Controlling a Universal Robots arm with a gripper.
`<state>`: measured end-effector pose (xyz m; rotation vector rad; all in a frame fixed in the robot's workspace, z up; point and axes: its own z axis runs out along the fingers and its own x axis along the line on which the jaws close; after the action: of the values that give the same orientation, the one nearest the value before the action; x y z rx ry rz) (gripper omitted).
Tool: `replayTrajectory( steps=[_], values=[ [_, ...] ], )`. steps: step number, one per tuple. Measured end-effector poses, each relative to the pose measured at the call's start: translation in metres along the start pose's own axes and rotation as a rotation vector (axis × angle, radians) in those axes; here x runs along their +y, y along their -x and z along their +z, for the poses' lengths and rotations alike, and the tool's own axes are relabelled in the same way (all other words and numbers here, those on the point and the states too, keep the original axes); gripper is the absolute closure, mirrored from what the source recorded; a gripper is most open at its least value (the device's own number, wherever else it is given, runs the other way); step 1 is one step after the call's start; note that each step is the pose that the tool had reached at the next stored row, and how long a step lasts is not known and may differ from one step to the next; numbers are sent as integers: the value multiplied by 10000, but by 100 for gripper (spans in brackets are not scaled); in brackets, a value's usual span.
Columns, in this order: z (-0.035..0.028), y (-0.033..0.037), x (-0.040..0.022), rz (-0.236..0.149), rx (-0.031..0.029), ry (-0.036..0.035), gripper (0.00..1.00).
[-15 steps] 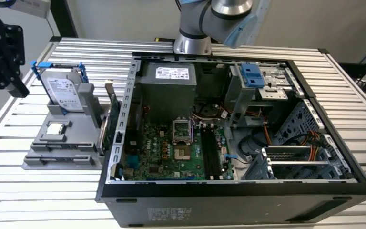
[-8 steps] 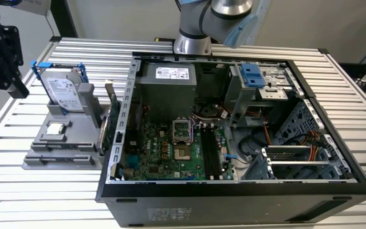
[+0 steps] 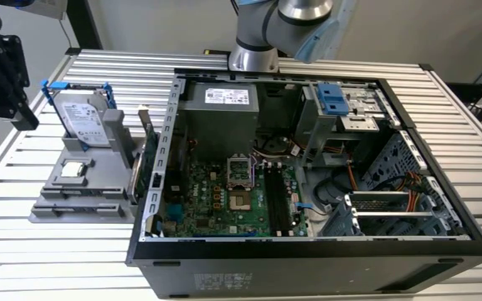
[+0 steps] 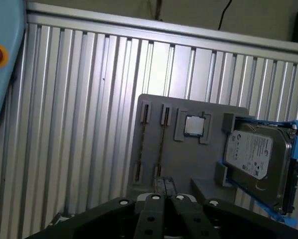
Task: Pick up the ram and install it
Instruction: 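Pick up the ram and move it above insertion slot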
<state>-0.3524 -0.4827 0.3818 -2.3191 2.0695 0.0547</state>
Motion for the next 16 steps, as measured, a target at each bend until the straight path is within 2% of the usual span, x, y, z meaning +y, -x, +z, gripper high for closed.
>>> replayTrajectory(
  steps=[16],
  values=[
    [2, 0, -6, 38, -1, -2, 100]
  ],
)
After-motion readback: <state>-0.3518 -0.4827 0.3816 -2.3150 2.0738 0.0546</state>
